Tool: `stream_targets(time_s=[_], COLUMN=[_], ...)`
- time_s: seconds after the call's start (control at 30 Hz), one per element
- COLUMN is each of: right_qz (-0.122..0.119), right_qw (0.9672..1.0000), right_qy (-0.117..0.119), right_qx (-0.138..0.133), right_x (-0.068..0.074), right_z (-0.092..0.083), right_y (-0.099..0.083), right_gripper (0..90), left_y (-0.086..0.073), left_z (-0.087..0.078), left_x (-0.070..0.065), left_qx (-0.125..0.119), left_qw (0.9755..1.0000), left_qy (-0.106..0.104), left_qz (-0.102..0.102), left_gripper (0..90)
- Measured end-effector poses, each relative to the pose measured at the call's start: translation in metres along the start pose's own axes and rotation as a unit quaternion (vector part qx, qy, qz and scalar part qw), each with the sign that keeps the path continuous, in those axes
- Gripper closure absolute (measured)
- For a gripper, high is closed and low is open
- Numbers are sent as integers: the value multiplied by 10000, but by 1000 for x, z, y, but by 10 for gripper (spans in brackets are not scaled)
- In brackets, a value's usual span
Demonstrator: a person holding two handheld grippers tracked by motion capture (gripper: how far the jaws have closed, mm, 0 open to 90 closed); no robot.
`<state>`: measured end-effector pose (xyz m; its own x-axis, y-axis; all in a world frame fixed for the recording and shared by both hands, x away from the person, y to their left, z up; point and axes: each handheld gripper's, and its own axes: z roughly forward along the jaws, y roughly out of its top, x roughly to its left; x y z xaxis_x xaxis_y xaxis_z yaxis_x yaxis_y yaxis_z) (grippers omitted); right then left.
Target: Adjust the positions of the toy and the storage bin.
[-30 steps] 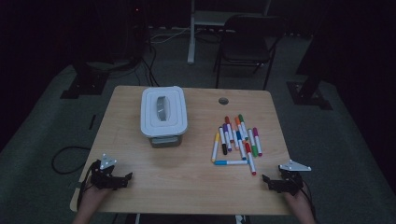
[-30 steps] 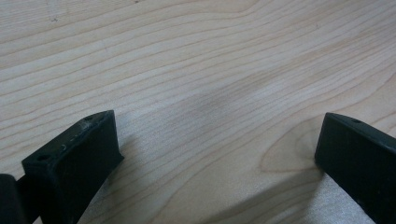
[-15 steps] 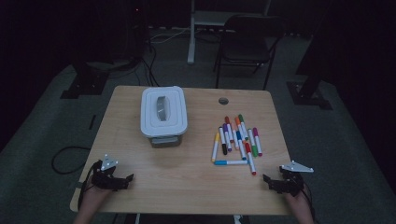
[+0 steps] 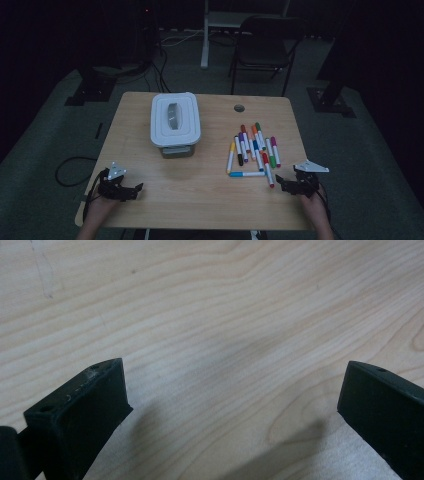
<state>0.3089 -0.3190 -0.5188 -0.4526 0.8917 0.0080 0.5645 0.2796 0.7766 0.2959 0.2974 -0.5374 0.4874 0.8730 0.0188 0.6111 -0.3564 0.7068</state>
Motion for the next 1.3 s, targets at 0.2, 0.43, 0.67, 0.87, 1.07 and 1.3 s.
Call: stream_targets(time_s=[0.2,0.43,0.67,0.87,1.07,1.3], right_qz=[-263,-514,-654,-687,-756,-851], right_qw=[9994,9981,9957,9936,9917,9898], right_qy=[198,323,616,866,1023,1143], right_qx=[-99,-113,-239,-250,-184,-49], right_x=[14,27,44,56,66,77], right_z=[19,38,60,82,104,132], right_y=[25,50,76,98,118,141], right_gripper=[139,139,139,154,154,154], left_y=[3,11,20,30,44,59], left_z=[0,4,11,20,30,44], left_x=[6,14,19,23,25,31], left_qx=[-82,-242,-349,-326,-361,-368], left_qw=[9999,9996,9992,9994,9993,9993], left_qy=[30,-10,-22,-31,-39,-75], left_qz=[-87,-113,-177,-87,0,67], left_gripper=[4,4,4,4,4,4])
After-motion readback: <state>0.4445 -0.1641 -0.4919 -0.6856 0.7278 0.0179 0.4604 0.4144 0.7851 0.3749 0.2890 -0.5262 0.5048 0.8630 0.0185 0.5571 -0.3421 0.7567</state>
